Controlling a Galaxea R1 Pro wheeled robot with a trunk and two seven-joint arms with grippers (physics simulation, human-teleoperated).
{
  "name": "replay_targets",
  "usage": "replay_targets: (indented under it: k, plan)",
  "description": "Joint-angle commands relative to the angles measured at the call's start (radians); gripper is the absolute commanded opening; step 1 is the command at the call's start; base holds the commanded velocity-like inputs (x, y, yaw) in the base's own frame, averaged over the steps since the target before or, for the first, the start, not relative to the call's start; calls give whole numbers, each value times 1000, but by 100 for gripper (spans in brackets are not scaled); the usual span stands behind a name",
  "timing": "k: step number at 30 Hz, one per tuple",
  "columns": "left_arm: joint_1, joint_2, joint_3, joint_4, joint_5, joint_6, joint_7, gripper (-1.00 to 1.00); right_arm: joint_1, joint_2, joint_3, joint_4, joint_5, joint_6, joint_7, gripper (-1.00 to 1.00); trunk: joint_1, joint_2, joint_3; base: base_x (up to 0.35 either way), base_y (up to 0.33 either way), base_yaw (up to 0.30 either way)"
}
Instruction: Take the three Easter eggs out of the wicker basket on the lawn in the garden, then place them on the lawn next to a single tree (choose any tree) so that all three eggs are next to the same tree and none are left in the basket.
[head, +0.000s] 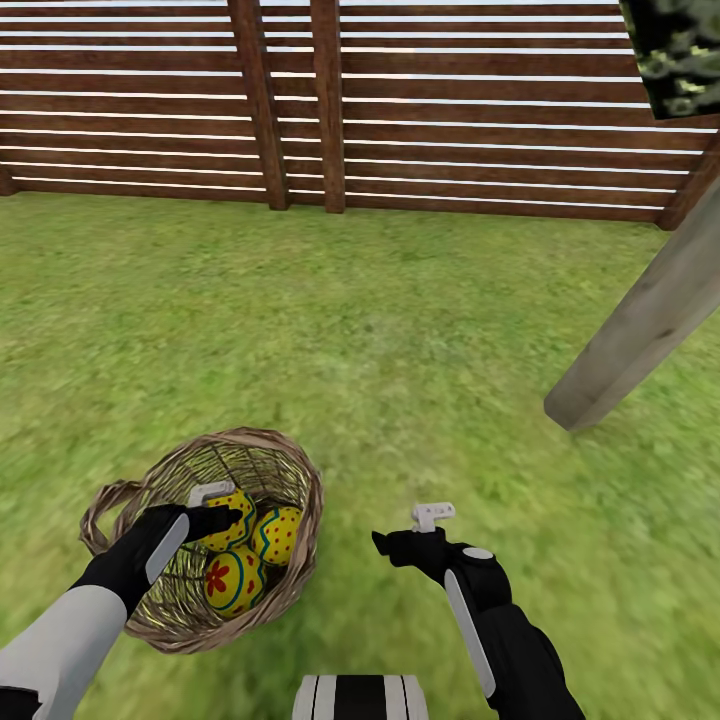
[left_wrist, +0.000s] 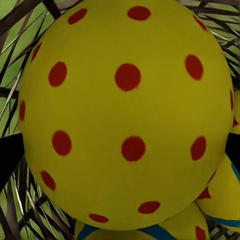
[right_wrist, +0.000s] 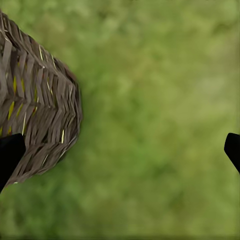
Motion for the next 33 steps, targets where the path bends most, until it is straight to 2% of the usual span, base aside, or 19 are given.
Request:
replay_targets:
  k: [1, 33]
  plan:
    - [1, 1, -5, -2, 18, 3, -3, -100, 0, 0, -1, -1, -1, 5, 2, 100, 0, 0, -1, 0, 0, 0]
    - [1, 1, -10, -6, 17, 18, -2, -100, 0, 0, -1, -3, -2, 5, 2, 100, -1, 0, 7, 0, 0, 0]
